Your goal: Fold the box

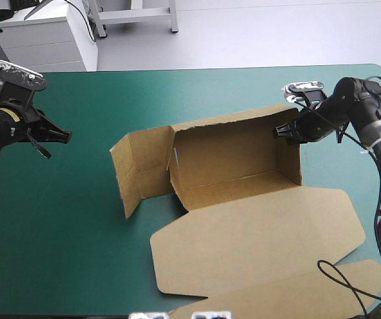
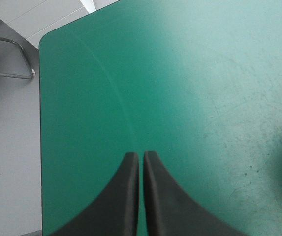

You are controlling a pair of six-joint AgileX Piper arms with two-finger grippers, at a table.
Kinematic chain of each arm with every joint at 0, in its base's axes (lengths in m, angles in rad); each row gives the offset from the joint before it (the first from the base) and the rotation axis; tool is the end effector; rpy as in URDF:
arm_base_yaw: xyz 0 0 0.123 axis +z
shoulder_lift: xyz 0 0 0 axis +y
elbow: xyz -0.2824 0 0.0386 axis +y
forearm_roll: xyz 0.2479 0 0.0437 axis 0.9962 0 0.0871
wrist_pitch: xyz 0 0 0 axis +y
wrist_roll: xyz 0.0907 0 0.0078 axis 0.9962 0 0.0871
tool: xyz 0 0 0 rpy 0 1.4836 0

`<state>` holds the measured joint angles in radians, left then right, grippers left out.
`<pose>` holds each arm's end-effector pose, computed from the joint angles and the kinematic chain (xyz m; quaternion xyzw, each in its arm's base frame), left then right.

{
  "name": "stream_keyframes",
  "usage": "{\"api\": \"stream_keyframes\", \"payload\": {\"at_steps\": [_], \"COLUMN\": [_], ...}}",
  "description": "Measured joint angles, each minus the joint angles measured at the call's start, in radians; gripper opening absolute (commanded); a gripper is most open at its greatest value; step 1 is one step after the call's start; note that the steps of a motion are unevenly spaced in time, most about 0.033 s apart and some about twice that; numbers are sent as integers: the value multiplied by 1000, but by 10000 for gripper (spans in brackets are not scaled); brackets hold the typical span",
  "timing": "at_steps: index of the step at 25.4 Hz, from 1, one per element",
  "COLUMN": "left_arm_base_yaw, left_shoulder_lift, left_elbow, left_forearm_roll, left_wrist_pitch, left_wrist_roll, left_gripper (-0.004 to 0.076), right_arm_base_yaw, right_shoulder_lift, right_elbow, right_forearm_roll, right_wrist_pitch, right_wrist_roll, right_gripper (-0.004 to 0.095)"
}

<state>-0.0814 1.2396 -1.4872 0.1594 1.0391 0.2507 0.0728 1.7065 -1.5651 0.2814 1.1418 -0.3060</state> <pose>0.2435 -0.0074 0.4476 0.1573 0.8910 0.1143 0.4103 0.3588 0.0492 0.3244 -0.1502 0.9617 0.1138 0.1990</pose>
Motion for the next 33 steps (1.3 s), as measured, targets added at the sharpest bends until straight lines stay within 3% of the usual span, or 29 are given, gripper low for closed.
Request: {"api": "stream_keyframes", "payload": {"at_steps": [4,6,11,15,26,33], "left_arm_base_yaw": [0,0,0,0,0,0], "left_shoulder_lift": [0,1,1,1,1,1], "left_elbow": [0,0,0,0,0,1], "left_forearm_roll": [-1,-1,-1,-9,-31,-33], "left_wrist_pitch": [-8,-9,-10,-11,-13,-14], "left_wrist_roll": [0,0,0,0,0,0], "left_gripper": [10,9,9,9,9,9], "right_arm_base_yaw": [0,0,0,0,2,44], "right_shoulder_lift": [97,142,208,243,100,60], "right_elbow": [-110,-153,-194,-183,-276,-276], "right_forearm_roll": [14,23,57,74,64,-107], "right_wrist_pitch": [13,15,6,59,96,104], "right_wrist_roll": [40,51,48,32,8,31], "right_gripper": [-2,63,372,621,604,604]}}
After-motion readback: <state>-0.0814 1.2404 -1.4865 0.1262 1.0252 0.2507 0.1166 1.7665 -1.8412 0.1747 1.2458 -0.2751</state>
